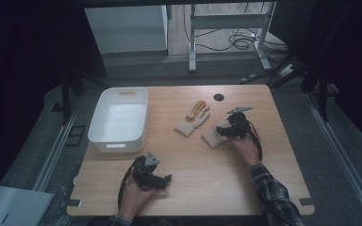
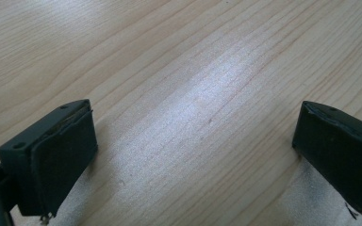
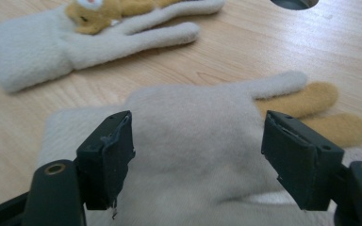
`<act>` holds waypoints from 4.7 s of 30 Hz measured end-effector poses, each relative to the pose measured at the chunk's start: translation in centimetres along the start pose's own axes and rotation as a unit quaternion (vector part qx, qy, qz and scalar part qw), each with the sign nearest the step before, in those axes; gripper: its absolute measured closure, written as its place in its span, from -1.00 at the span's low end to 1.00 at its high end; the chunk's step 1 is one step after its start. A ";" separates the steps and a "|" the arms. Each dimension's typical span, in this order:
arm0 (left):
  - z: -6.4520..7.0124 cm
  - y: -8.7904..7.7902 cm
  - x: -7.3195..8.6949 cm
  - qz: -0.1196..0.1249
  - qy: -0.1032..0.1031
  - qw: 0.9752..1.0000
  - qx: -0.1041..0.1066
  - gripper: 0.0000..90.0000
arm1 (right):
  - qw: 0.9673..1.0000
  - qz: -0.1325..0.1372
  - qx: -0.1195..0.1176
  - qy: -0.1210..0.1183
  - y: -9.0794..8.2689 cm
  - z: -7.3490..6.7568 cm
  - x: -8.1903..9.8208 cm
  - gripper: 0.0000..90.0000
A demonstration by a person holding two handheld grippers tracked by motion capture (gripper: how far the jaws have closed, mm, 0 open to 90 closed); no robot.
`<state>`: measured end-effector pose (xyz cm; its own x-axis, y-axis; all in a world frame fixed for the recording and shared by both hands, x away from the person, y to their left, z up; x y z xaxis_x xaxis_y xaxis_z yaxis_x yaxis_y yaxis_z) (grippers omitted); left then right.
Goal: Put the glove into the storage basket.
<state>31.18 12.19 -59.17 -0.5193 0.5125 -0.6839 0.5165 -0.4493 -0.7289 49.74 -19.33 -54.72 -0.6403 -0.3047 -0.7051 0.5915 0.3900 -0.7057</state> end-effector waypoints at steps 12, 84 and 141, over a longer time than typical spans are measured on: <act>0.0 0.0 0.0 0.000 0.000 1.000 0.000 -0.99 | 0.999 -0.010 0.020 -0.047 1.8 0.0 0.6 -0.04; 0.0 0.0 0.0 0.000 0.000 1.000 -0.001 -0.98 | 0.959 -0.013 -0.203 -0.199 -7.1 -10.0 7.0 -0.08; 0.0 0.0 0.0 0.002 -0.001 1.000 -0.001 -0.98 | 0.981 -0.013 -0.164 -0.103 4.3 -11.0 -2.9 0.73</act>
<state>31.18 12.21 -59.18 -0.5191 0.5087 -0.6868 0.5205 -0.4492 -0.7261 48.79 -7.23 -54.94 -0.5202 -0.4750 -0.7098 0.3650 0.6277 -0.6876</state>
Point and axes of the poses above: each handheld gripper's, and its own axes: y roughly forward along the jaws, x roughly out of its underside, z roughly to its right, the point moved 3 cm from there along y, roughly forward along the jaws, and after that the axes turned 6 degrees about y, right-handed, at the moved point
